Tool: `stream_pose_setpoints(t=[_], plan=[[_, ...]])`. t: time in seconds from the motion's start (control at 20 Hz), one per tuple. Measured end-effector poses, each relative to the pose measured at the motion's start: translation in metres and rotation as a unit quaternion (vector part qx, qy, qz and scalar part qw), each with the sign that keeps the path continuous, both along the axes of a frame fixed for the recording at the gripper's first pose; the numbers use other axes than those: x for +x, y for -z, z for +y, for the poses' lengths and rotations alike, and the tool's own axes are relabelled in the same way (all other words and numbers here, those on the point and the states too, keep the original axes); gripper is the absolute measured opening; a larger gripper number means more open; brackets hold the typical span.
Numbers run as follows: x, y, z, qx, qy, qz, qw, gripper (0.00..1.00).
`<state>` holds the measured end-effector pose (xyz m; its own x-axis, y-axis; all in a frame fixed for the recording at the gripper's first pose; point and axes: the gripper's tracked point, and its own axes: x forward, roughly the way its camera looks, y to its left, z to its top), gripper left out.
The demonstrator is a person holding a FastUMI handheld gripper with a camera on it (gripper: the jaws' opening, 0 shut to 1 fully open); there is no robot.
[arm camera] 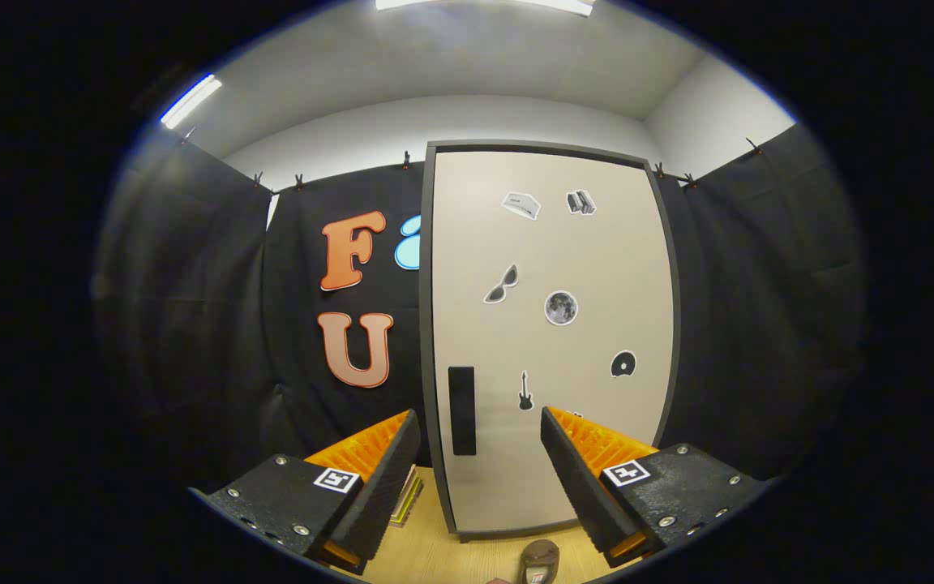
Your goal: Open the shoe cabinet door, grab the shoes and put them into the shoe cabinet, then close the shoe cabinet door.
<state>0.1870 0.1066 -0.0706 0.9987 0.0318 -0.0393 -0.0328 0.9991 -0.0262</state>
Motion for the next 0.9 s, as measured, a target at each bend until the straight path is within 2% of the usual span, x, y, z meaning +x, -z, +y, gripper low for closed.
stream_pose_setpoints(t=[0.2, 0.55, 0.65, 0.9], plan=[[0.035, 0.012, 0.008, 0.000, -0.009, -0.001, 1.000, 0.93], [0.092, 0.042, 0.018, 0.007, -0.025, 0.018, 1.000, 0.87], [0.109, 0.051, 0.022, 0.006, -0.027, 0.024, 0.999, 0.82], [0.139, 0.066, 0.025, 0.007, -0.030, 0.031, 0.999, 0.61]])
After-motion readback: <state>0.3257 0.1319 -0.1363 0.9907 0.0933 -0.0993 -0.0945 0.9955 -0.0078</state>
